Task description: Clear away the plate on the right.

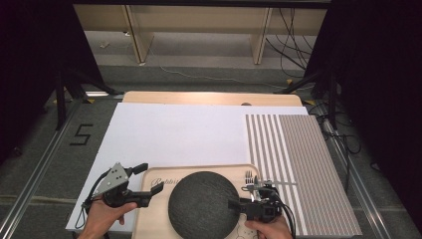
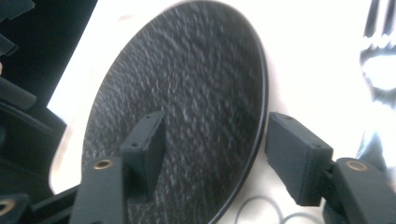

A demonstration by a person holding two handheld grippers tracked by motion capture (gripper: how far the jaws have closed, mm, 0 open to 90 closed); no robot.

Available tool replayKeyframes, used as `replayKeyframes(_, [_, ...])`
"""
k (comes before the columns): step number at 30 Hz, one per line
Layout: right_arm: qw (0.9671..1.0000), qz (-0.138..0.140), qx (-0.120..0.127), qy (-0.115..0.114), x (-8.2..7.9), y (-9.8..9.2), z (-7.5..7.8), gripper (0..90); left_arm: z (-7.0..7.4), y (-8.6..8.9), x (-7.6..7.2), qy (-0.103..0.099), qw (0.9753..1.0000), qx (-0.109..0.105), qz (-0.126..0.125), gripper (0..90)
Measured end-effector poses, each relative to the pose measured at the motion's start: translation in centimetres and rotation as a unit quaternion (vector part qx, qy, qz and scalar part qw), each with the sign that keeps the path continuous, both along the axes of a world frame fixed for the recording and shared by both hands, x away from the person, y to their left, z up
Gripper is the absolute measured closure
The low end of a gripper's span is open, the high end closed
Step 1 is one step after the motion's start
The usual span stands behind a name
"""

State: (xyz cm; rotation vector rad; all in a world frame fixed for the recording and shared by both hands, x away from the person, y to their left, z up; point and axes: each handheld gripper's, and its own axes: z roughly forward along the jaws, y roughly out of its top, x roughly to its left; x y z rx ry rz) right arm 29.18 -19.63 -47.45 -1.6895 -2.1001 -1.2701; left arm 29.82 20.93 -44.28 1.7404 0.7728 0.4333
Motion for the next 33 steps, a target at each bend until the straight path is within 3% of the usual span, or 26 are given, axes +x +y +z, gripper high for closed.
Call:
replayKeyframes(4, [0.9989,-0.002,-0.025,-0.040,-0.1,0.0,0.7,31.9,0.0,0.0,0.0,0.002,1.0000,-0.002,0.000,16.2])
replayKeyframes(7, [0.9982,-0.002,-0.036,-0.049,-0.2,0.0,1.1,30.3,0.0,0.0,0.0,0.004,1.0000,-0.006,-0.002,16.2])
replayKeyframes(11, [0.9938,0.011,-0.051,-0.098,-0.2,0.0,1.4,29.6,0.0,0.1,0.0,0.009,0.9998,-0.020,-0.003,16.1])
replayKeyframes(14, [0.9943,0.000,-0.050,-0.095,-0.3,0.1,1.7,27.1,0.0,0.1,0.0,0.007,0.9998,-0.020,-0.006,16.1])
replayKeyframes(19, [0.9897,0.017,-0.060,-0.129,-0.3,0.0,2.1,25.4,0.0,0.1,0.0,0.005,0.9998,-0.017,-0.007,16.0])
replayKeyframes(27, [0.9843,0.013,-0.081,-0.156,-0.4,-0.1,2.8,22.8,0.0,0.1,0.1,0.006,0.9998,-0.015,-0.006,16.1])
replayKeyframes(31, [0.9793,0.006,-0.084,-0.184,-0.4,-0.1,3.1,20.2,0.0,0.1,0.1,0.007,0.9998,-0.016,-0.007,16.0])
replayKeyframes(32, [0.9801,0.003,-0.088,-0.178,-0.4,-0.2,3.3,19.4,0.0,0.1,0.1,0.007,0.9998,-0.016,-0.007,16.0])
replayKeyframes(33, [0.9775,0.005,-0.091,-0.190,-0.4,-0.3,3.4,18.6,0.0,0.0,0.1,0.007,0.9998,-0.016,-0.006,16.0])
